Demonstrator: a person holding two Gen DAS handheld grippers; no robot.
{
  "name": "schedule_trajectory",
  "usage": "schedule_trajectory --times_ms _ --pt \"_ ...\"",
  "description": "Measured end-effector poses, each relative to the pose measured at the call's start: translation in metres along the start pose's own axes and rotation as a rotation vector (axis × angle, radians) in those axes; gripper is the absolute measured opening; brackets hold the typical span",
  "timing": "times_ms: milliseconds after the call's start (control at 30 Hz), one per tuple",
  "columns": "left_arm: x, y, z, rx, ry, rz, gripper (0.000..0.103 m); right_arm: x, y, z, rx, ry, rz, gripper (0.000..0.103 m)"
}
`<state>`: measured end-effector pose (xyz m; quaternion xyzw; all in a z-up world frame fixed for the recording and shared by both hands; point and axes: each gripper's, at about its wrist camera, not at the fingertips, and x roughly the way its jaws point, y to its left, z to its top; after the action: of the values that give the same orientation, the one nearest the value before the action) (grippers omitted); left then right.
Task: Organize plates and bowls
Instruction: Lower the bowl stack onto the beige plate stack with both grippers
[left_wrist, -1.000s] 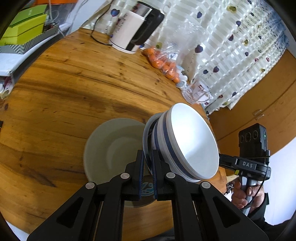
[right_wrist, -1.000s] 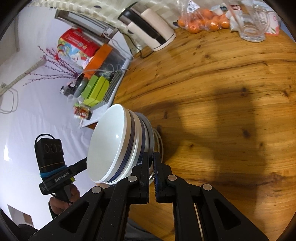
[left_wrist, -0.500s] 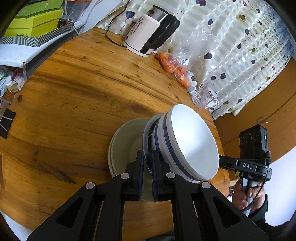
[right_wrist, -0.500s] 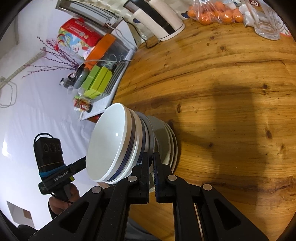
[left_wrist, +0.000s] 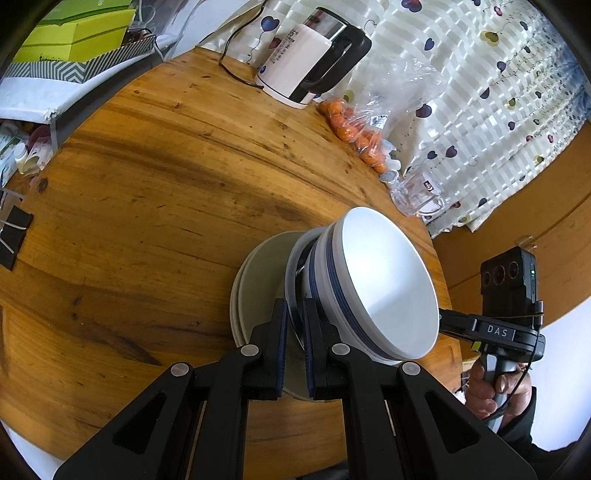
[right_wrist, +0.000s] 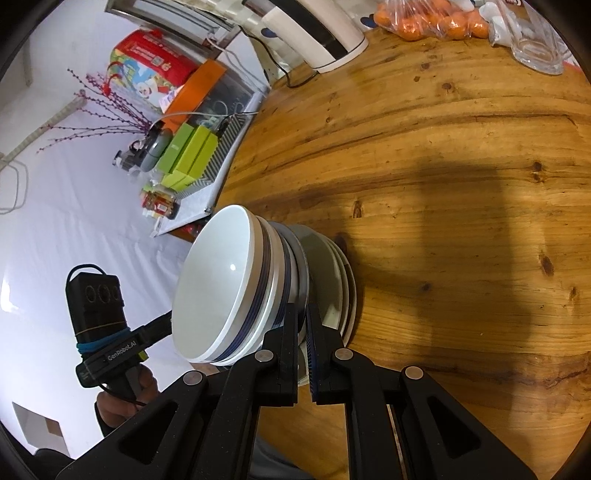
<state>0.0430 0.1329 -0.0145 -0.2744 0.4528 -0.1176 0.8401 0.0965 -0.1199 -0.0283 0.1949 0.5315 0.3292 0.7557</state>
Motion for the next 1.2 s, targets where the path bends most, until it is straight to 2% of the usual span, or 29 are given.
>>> schedule_trajectory --times_ms 900,1200 --pt "-0.004 0.005 0.000 -0.011 -0.003 0.004 0.007 0.004 0.012 0.002 -0.049 0.019 -0.048 0.008" --pt "-0.010 -0.004 -0.003 0.011 -0.028 0.065 0.010 -0.006 0.009 -0.006 -0.060 0.004 -0.082 0.011"
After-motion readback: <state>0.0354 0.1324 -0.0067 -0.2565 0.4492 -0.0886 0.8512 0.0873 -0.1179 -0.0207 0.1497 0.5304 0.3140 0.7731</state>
